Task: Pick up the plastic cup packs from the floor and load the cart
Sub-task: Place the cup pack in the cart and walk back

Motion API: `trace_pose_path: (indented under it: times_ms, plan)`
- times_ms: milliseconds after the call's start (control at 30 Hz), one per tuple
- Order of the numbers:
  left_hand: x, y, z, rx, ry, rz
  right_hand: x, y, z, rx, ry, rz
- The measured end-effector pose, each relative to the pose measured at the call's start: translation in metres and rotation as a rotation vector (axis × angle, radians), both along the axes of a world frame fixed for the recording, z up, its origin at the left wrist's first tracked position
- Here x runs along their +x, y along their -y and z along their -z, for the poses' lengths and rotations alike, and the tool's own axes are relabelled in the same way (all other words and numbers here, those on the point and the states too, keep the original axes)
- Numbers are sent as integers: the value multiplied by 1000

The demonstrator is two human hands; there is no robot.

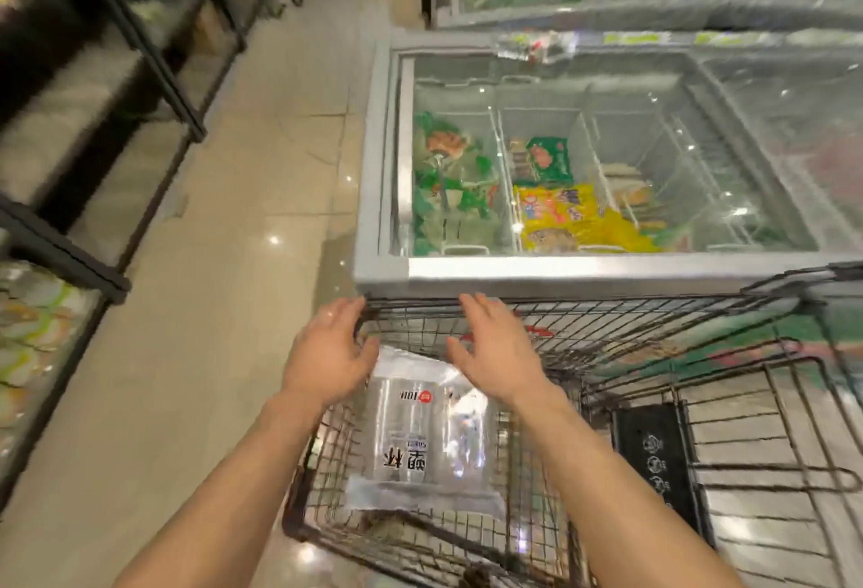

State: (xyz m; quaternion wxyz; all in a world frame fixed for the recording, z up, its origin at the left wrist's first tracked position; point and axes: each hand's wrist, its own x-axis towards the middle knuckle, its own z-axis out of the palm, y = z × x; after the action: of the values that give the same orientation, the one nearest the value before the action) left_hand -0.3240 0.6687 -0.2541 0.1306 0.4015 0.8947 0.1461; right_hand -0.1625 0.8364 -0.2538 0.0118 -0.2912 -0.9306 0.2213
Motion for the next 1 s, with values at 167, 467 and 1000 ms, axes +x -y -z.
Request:
trace_pose_path:
  times_ms: [167,467,1000]
  plan:
    - [-20,55,-106,0,-219,-65,-28,34,-96,138,-58,-107]
    - [-32,281,-229,69,-376,-309,-107,232,-233,331,-167,-399]
    - [98,865,-262,-39,-327,-1135,-167,812,-284,231,-364,-1181]
